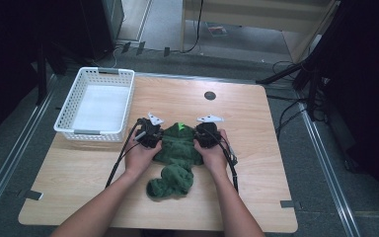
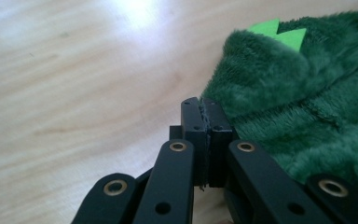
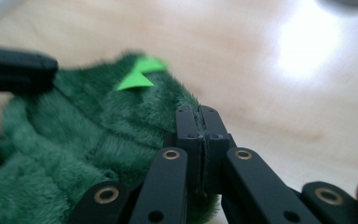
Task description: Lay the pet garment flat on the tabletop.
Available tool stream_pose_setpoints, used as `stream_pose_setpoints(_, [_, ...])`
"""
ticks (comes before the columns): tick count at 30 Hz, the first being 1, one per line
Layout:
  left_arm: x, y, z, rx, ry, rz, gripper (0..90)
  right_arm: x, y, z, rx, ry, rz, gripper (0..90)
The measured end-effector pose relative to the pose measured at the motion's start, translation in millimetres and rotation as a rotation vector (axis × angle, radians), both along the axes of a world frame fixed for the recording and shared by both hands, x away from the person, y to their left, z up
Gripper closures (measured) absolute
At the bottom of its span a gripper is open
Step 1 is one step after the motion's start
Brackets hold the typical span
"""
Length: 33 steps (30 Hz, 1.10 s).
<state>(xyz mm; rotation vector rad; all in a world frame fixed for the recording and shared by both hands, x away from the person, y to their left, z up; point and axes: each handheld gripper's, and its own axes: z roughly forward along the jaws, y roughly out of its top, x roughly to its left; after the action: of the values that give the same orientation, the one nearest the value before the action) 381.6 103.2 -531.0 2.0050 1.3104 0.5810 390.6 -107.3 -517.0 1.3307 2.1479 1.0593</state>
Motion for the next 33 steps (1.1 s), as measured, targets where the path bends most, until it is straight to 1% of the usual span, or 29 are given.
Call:
stream_pose_setpoints(1, [2.6,-1.0,-1.2,0.002,0.001,0.002,90.0,0.2,-0.5,1.7,0.006,-0.015,-0.009,89.6])
stream_pose_setpoints(2, [5.0,-2.2,-3.0,0.008,0.008,0.000,90.0,1.4,-0.6,1.0,-0.001,-0.019,-0.011,89.5])
stream_pose_setpoints(3, [7.8,-3.5,-5.8,0.020,0.024,-0.006,90.0,2.7,-0.3,-1.0,-0.014,-0.011,-0.011,89.5])
stream_pose_setpoints(4, [9.7,-4.7,-8.8,0.030,0.032,-0.011,90.0,5.0,-0.7,-5.3,-0.025,0.006,-0.009,89.4])
stream_pose_setpoints(5, [10.1,-4.8,-9.5,0.030,0.021,-0.014,90.0,7.1,-1.7,-10.3,-0.029,0.033,-0.011,89.2])
stream_pose_setpoints(6, [10.6,-4.4,-8.6,0.029,0.029,-0.005,88.5,8.6,-3.3,-14.7,-0.024,0.061,-0.012,88.5])
stream_pose_setpoints(7, [10.9,-3.6,-7.7,0.020,0.031,0.007,82.2,9.5,-6.0,-18.2,0.004,0.090,-0.012,86.0])
stream_pose_setpoints(8, [11.0,-2.0,-6.6,0.011,0.033,0.015,70.8,8.7,-8.9,-18.4,0.029,0.098,-0.014,80.4])
stream_pose_setpoints(9, [10.2,1.4,-4.5,-0.005,0.029,0.023,61.2,7.7,-11.3,-17.4,0.043,0.094,-0.015,72.3])
stream_pose_setpoints(11, [5.9,10.2,0.3,-0.083,0.026,0.030,57.9,2.7,-18.9,-10.6,0.087,0.071,-0.015,64.6])
stream_pose_setpoints(12, [2.5,13.9,2.8,-0.105,0.021,0.036,55.4,-1.4,-24.4,-5.7,0.120,0.056,-0.008,61.2])
stream_pose_setpoints(13, [-2.1,17.8,6.2,-0.115,0.019,0.037,52.5,-6.4,-29.8,-0.7,0.153,0.042,-0.004,58.8])
stream_pose_setpoints(15, [-12.8,23.6,10.7,-0.159,0.006,0.033,50.3,-20.0,-40.4,7.5,0.181,0.010,-0.007,58.4])
stream_pose_setpoints(16, [-19.1,24.9,11.9,-0.174,0.008,0.025,49.6,-27.8,-44.7,10.4,0.194,0.002,-0.004,58.4])
stream_pose_setpoints(18, [-34.4,25.0,11.5,-0.183,0.015,-0.005,49.2,-46.8,-52.7,13.7,0.216,-0.014,0.019,58.5])
stream_pose_setpoints(19, [-38.9,24.7,10.5,-0.187,0.021,-0.013,49.2,-57.0,-54.8,13.4,0.223,-0.016,0.030,58.5])
stream_pose_setpoints(22, [-53.5,20.2,2.5,-0.179,0.026,-0.023,50.3,-72.1,-54.6,8.4,0.228,0.007,0.061,58.2])
stream_pose_setpoints(23, [-57.2,18.0,-1.4,-0.167,0.030,-0.026,51.2,-75.8,-52.9,4.8,0.218,0.024,0.075,58.1])
stream_pose_setpoints(24, [-59.4,15.9,-5.6,-0.159,0.042,-0.029,53.1,-78.0,-50.2,0.1,0.204,0.044,0.090,58.1])
stream_pose_setpoints(26, [-61.5,13.0,-12.8,-0.167,0.075,-0.042,59.8,-77.6,-43.1,-10.0,0.166,0.105,0.121,58.5])
stream_pose_setpoints(27, [-62.8,12.1,-14.0,-0.170,0.078,-0.047,63.6,-76.8,-39.7,-14.5,0.151,0.119,0.126,62.7])
stream_pose_setpoints(28, [-63.8,11.8,-13.3,-0.170,0.076,-0.052,66.9,-77.1,-37.0,-17.2,0.145,0.121,0.119,68.6])
stream_pose_setpoints(29, [-64.2,12.3,-11.8,-0.182,0.082,-0.064,70.1,-77.4,-34.9,-18.5,0.155,0.125,0.118,74.8])
stream_pose_setpoints(30, [-64.5,12.5,-10.7,-0.188,0.080,-0.061,73.1,-77.8,-32.6,-17.8,0.166,0.121,0.130,79.4])
stream_pose_setpoints(31, [-65.2,13.4,-9.5,-0.189,0.077,-0.065,75.2,-78.8,-31.4,-16.2,0.170,0.106,0.137,81.1])
stream_pose_setpoints(32, [-65.8,14.8,-8.4,-0.181,0.079,-0.073,78.1,-80.3,-30.0,-13.0,0.167,0.086,0.144,82.6])
stream_pose_setpoints(33, [-66.1,16.4,-8.9,-0.173,0.084,-0.079,80.1,-81.3,-29.1,-10.0,0.155,0.072,0.145,83.8])
